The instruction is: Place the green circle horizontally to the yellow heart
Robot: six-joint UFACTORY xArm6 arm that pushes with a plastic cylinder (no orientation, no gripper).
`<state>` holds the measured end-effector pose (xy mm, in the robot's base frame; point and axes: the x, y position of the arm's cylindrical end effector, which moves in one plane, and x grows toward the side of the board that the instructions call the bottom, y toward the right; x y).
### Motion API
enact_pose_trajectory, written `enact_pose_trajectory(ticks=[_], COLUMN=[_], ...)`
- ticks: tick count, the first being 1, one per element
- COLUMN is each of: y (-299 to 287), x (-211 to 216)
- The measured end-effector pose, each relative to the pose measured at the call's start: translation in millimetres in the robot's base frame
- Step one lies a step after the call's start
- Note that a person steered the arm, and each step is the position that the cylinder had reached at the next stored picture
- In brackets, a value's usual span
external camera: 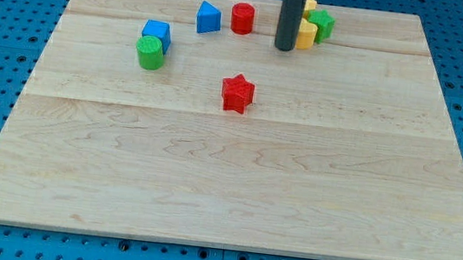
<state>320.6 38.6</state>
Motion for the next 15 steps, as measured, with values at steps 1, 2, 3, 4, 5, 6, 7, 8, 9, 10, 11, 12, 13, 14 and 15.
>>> enact_pose_trajectory(ticks=[1,2,3,4,5,6,7,8,9,10,11,12,13,14,15], y=[-98.0,-208.0,-264.3,-189.4,-141.3,-117.4,-109.1,-99.5,-78.9,-65.8,-65.8,-78.5,-77.6,-49.1,-51.2], x=[40.5,89.3,28.4,39.0,51.1,30.0,-3.2,12.1,-28.2,-51.2,-55.0,-72.0,-89.7,-66.7,-48.9])
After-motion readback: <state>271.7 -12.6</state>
